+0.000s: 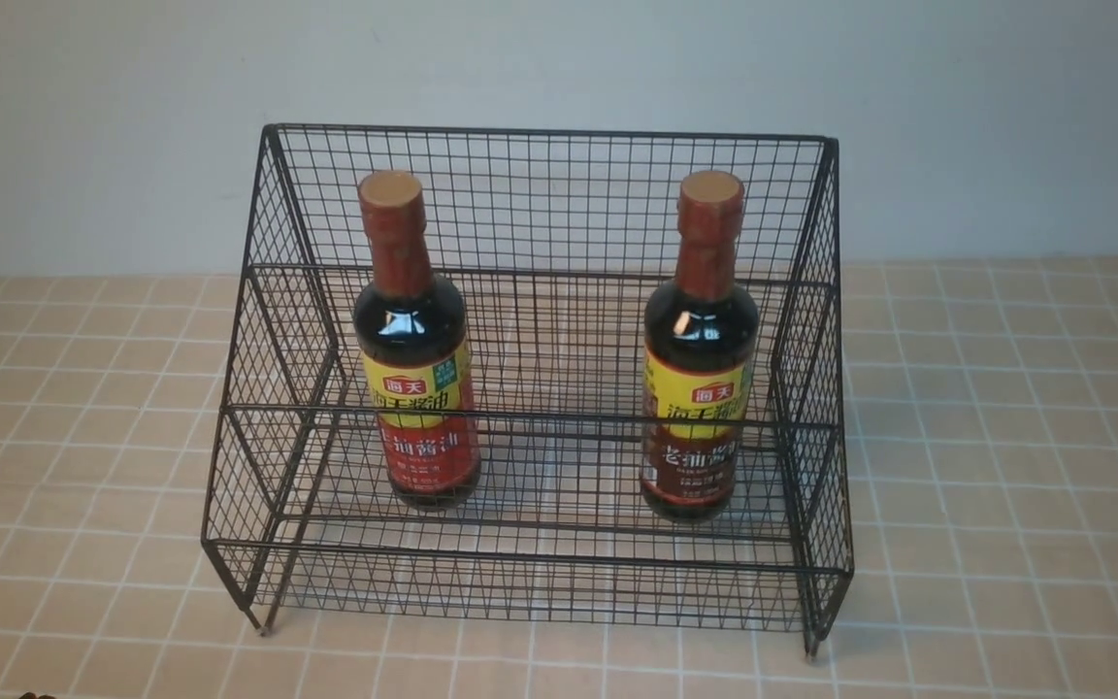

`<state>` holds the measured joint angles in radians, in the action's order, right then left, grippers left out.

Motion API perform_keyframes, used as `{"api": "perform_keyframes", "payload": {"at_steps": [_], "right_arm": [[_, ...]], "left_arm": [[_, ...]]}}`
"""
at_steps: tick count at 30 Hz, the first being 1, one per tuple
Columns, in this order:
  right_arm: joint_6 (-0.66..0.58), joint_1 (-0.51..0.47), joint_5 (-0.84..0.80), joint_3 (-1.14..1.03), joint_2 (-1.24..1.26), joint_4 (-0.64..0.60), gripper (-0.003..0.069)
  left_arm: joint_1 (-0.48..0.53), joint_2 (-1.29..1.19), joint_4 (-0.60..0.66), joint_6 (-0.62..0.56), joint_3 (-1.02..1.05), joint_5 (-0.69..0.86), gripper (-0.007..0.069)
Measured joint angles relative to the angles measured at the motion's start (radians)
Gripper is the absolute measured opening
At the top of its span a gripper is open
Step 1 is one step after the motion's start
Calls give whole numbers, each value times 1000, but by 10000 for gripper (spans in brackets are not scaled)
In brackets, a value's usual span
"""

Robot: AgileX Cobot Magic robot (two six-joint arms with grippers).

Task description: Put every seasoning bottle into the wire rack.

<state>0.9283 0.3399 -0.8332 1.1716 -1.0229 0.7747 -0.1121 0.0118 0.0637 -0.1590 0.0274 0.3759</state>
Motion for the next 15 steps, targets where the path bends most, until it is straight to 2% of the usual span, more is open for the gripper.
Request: {"api": "perform_keyframes", "payload": {"at_steps": [1, 3, 4, 7, 8, 9, 10, 15], "right_arm": [[-75, 0, -53, -8, 0, -105, -11], [-314, 0, -107, -29, -1, -424, -11], [-314, 0, -107, -31, -1, -424, -11], [-629, 1, -43, -30, 2, -756, -11], [-646, 1, -37, -30, 3, -775, -11], [-773, 1, 7, -30, 8, -886, -11], [-830, 1, 27, -30, 13, -933, -11], [-1042, 1, 77, -30, 28, -1122, -11]], "left_arm": [[0, 0, 0, 0, 0, 0, -7], [0, 0, 0, 0, 0, 0, -7], [0, 0, 0, 0, 0, 0, -7], [0, 0, 0, 0, 0, 0, -7], [0, 0, 0, 0, 0, 0, -7], [0, 0, 0, 0, 0, 0, -7], [0, 0, 0, 0, 0, 0, -7], [0, 0, 0, 0, 0, 0, -7]]}}
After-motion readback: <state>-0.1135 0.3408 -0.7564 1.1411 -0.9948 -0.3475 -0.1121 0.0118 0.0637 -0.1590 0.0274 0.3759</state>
